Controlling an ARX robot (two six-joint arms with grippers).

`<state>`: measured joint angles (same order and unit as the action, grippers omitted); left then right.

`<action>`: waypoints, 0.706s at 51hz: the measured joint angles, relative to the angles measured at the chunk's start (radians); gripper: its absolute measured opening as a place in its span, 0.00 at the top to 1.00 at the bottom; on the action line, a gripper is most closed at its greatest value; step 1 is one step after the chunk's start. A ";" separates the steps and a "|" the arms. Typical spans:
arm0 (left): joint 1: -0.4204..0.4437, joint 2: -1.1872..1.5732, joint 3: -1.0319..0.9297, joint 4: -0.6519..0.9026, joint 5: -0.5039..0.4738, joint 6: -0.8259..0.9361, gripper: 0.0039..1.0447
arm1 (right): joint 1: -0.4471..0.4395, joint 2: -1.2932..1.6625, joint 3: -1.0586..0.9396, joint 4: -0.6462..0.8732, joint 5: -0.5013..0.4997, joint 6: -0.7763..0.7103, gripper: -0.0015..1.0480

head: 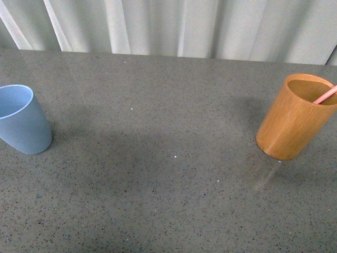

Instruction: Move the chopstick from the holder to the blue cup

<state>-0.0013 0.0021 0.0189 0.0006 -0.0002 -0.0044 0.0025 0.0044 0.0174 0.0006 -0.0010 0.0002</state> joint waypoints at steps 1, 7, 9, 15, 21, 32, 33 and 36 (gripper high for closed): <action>0.000 0.000 0.000 0.000 0.000 0.000 0.06 | 0.000 0.000 0.000 0.000 0.000 0.000 0.10; 0.000 0.000 0.000 0.000 0.000 0.000 0.06 | 0.000 0.000 0.000 0.000 0.000 0.000 0.10; 0.000 0.000 0.000 0.000 0.000 0.000 0.06 | 0.000 0.000 0.000 0.000 0.000 0.000 0.10; 0.000 0.000 0.000 0.000 0.000 0.000 0.06 | 0.000 0.000 0.000 0.000 0.000 0.000 0.10; 0.000 0.000 0.000 0.000 0.000 0.000 0.06 | 0.000 0.000 0.000 0.000 0.000 0.000 0.10; 0.000 0.000 0.000 0.000 0.000 0.000 0.06 | 0.000 0.000 0.000 0.000 0.000 0.000 0.10; 0.000 0.000 0.000 0.000 0.000 0.000 0.06 | 0.000 0.000 0.000 0.000 0.000 0.000 0.10; 0.000 0.000 0.000 0.000 0.000 0.000 0.06 | 0.000 0.000 0.000 0.000 0.000 0.000 0.10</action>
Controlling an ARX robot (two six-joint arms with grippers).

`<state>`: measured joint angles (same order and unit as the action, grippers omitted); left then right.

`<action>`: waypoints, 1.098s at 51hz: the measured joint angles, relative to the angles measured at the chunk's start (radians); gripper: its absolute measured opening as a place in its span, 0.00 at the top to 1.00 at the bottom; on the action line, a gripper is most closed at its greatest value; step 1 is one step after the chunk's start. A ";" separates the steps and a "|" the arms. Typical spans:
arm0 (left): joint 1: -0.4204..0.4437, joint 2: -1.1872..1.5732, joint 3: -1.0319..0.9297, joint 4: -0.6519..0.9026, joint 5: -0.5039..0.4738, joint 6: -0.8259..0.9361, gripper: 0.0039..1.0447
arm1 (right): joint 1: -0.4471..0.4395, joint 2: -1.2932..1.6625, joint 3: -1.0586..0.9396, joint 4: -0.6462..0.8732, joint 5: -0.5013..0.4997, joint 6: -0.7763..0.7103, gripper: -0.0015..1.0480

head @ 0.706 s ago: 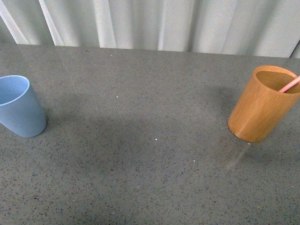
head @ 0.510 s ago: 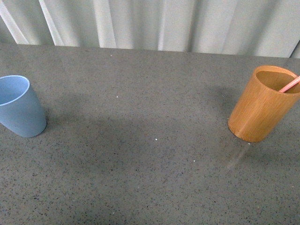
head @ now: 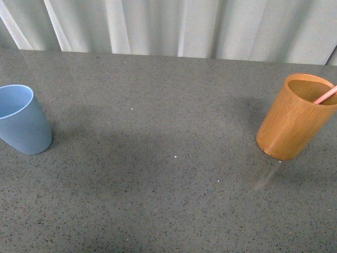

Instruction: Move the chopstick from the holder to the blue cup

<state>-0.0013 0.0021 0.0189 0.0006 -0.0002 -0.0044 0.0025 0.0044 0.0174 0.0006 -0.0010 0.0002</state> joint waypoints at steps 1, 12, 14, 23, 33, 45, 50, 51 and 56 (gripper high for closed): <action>0.000 0.000 0.000 0.000 0.000 0.000 0.06 | 0.000 0.000 0.000 0.000 0.000 0.000 0.10; 0.000 0.000 0.000 0.000 0.000 0.000 0.06 | 0.000 0.000 0.000 0.000 0.000 0.000 0.10; 0.000 0.000 0.000 0.000 0.000 0.000 0.06 | 0.000 0.000 0.000 0.000 0.000 0.000 0.10; 0.000 0.000 0.000 0.000 0.000 0.000 0.06 | 0.000 0.000 0.000 0.000 0.000 0.000 0.10; 0.000 0.000 0.000 0.000 0.000 0.000 0.06 | 0.000 0.000 0.000 0.000 0.000 0.000 0.10; 0.000 0.000 0.000 0.000 0.000 0.000 0.06 | 0.000 0.000 0.000 0.000 0.000 0.000 0.10; 0.000 0.000 0.000 0.000 0.000 0.000 0.06 | 0.000 0.000 0.000 0.000 0.000 0.000 0.10; -0.001 0.002 0.000 -0.002 -0.007 -0.003 0.06 | 0.000 0.000 0.000 0.000 0.000 0.000 0.10; 0.000 0.193 0.093 -0.207 -0.161 -0.156 0.06 | 0.000 0.000 0.000 0.000 0.000 0.000 0.10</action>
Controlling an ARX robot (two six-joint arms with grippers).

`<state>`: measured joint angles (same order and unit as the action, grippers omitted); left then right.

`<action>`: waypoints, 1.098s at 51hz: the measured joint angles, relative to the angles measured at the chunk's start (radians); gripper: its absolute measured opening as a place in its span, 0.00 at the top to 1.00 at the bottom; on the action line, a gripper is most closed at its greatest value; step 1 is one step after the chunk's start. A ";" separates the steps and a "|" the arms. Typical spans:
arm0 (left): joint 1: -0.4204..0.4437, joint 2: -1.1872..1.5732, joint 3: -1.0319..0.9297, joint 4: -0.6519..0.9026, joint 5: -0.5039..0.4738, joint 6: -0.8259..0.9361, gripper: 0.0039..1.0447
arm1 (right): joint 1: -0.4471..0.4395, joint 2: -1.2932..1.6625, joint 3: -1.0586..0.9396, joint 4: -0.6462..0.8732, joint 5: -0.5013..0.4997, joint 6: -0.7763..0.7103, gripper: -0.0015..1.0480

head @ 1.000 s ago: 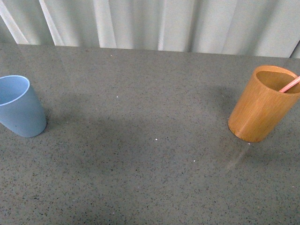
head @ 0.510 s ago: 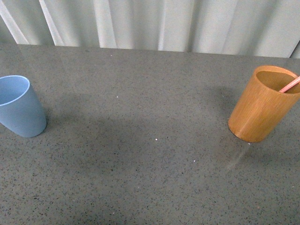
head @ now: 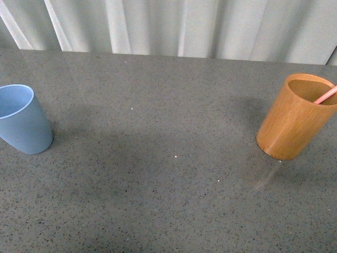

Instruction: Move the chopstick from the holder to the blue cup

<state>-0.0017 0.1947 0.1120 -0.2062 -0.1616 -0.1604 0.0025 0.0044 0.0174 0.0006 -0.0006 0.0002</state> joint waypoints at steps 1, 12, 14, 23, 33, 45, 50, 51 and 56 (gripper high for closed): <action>0.011 0.045 0.011 -0.003 0.000 -0.021 0.06 | 0.000 0.000 0.000 0.000 0.000 0.000 0.10; 0.096 0.443 0.205 0.019 0.066 -0.028 0.06 | 0.000 0.000 0.000 0.000 0.000 0.000 0.10; 0.102 0.495 0.238 0.025 0.067 -0.016 0.06 | 0.000 0.000 0.000 0.000 0.000 0.000 0.10; 0.124 0.751 0.393 -0.016 0.091 0.042 0.06 | 0.000 0.000 0.000 0.000 0.000 0.000 0.10; 0.132 0.959 0.539 -0.020 0.082 0.081 0.06 | 0.000 0.000 0.000 0.000 0.000 0.000 0.10; 0.117 1.114 0.670 -0.050 0.093 0.096 0.06 | 0.000 0.000 0.000 0.000 0.000 0.000 0.10; 0.108 1.196 0.710 -0.042 0.074 0.105 0.06 | 0.000 0.000 0.000 0.000 0.000 0.000 0.10; 0.105 1.213 0.716 -0.040 0.071 0.106 0.06 | 0.000 0.000 0.000 0.000 0.000 0.000 0.10; 0.099 1.267 0.733 -0.029 0.057 0.108 0.06 | 0.000 0.000 0.000 0.000 0.000 0.000 0.10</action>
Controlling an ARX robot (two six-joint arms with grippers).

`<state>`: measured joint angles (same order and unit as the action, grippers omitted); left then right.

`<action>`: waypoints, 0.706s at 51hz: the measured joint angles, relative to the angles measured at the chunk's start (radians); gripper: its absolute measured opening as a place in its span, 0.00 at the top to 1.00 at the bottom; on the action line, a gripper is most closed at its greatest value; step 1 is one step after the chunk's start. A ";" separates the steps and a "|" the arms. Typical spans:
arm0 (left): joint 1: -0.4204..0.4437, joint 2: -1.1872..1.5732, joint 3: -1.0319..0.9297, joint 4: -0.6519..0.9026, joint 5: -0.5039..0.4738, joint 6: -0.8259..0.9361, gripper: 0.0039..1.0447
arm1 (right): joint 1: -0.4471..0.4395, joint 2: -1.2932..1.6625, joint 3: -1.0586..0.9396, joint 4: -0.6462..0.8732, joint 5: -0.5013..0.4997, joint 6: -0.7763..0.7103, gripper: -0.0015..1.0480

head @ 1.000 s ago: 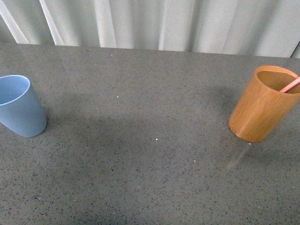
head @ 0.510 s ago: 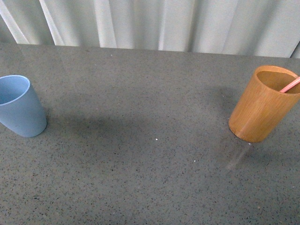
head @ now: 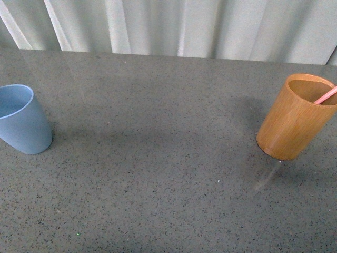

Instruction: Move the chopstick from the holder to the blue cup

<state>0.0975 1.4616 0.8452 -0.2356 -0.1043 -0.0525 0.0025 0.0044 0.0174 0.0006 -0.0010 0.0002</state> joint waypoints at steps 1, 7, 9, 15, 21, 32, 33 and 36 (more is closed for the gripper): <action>-0.001 0.014 0.005 0.002 -0.003 0.000 0.06 | 0.000 0.000 0.000 0.000 0.000 0.000 0.10; -0.009 0.064 0.018 0.011 -0.020 0.000 0.06 | 0.000 0.000 0.000 0.000 0.000 0.000 0.10; -0.014 0.080 0.018 0.017 -0.028 0.000 0.06 | 0.000 0.000 0.000 0.000 0.000 0.000 0.10; -0.027 0.106 0.018 0.041 -0.035 -0.002 0.06 | 0.000 0.000 0.000 0.000 0.000 0.000 0.10; -0.041 0.126 0.017 0.049 -0.036 -0.009 0.06 | 0.000 0.000 0.000 0.000 0.000 0.000 0.10; -0.060 0.137 0.002 0.070 -0.050 -0.018 0.06 | 0.000 0.000 0.000 0.000 0.000 0.000 0.10; -0.061 0.138 0.002 0.072 -0.051 -0.019 0.06 | 0.000 0.000 0.000 0.000 0.000 0.000 0.10; -0.066 0.147 0.002 0.076 -0.055 -0.022 0.06 | 0.000 0.000 0.000 0.000 0.000 0.000 0.10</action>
<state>0.0315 1.6089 0.8467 -0.1596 -0.1596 -0.0746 0.0025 0.0044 0.0174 0.0006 -0.0010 0.0002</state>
